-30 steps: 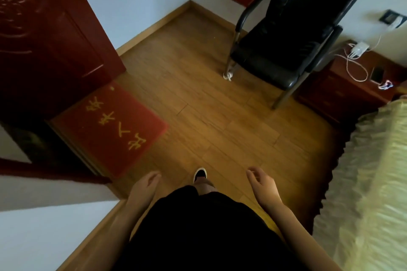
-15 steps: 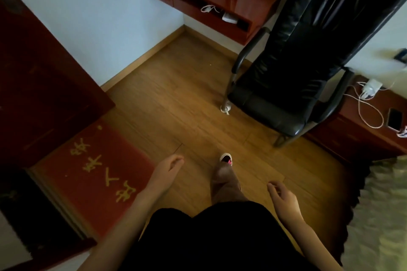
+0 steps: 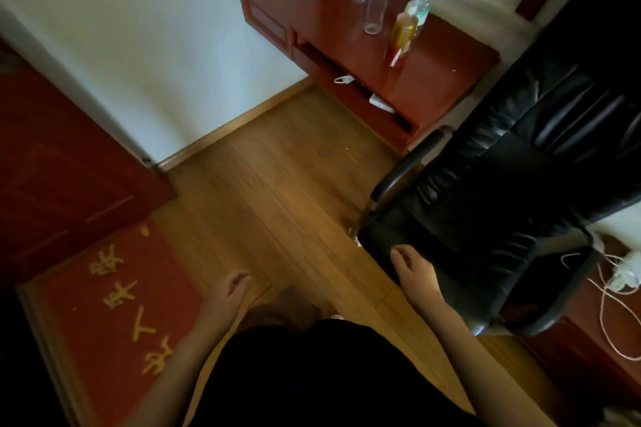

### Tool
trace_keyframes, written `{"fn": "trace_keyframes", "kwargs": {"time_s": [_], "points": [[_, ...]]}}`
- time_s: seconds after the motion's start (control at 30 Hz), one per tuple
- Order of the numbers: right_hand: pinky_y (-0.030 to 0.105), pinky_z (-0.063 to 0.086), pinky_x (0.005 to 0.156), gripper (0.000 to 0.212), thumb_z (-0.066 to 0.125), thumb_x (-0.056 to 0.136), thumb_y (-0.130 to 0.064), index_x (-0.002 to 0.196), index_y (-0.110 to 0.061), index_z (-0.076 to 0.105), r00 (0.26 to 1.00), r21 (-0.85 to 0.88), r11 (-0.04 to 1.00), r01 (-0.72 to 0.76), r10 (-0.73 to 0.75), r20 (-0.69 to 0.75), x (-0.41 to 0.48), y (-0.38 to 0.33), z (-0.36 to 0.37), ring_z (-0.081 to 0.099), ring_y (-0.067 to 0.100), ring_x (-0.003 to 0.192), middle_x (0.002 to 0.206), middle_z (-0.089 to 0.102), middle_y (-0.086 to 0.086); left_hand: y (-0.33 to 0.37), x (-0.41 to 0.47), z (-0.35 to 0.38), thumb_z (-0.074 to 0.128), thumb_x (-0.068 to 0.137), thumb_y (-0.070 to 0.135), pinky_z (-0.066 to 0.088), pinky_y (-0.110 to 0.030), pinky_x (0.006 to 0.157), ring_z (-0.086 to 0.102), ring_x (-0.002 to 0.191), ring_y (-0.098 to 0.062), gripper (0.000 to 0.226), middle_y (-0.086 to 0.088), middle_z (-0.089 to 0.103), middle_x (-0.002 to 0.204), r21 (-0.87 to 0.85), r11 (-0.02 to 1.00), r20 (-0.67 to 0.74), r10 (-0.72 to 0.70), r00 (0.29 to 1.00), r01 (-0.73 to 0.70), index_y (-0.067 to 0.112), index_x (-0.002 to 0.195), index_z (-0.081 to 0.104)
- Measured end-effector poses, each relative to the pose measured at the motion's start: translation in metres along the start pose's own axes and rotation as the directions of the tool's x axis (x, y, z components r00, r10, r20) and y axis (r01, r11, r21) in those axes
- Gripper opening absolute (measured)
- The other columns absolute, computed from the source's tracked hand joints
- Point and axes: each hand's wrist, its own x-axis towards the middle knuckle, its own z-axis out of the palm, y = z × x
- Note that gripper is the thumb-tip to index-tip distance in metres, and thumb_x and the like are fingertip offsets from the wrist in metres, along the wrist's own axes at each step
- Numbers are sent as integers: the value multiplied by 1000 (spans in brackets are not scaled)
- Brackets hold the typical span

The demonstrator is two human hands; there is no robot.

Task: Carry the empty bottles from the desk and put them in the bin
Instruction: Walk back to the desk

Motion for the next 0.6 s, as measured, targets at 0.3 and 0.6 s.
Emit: {"fn": "trace_keyframes", "kwargs": {"time_s": [0.3, 0.6], "points": [[30, 53, 77, 21, 49, 97, -35, 111, -23, 61, 999, 55, 997, -48, 46, 29, 161, -72, 13, 63, 12, 87, 94, 65, -5, 56, 156, -33, 51, 97, 27, 43, -23, 72, 63, 99, -19, 16, 1, 67, 101, -76, 996, 14, -48, 999, 49, 20, 103, 64], [30, 50, 71, 17, 50, 98, -30, 102, -21, 63, 988, 118, 983, -137, 144, -51, 271, -148, 4, 64, 17, 80, 90, 67, 2, 224, 342, -84, 47, 97, 32, 45, -18, 76, 58, 93, -3, 22, 9, 64, 102, 171, 934, 244, 269, 932, -315, 22, 110, 62]]}}
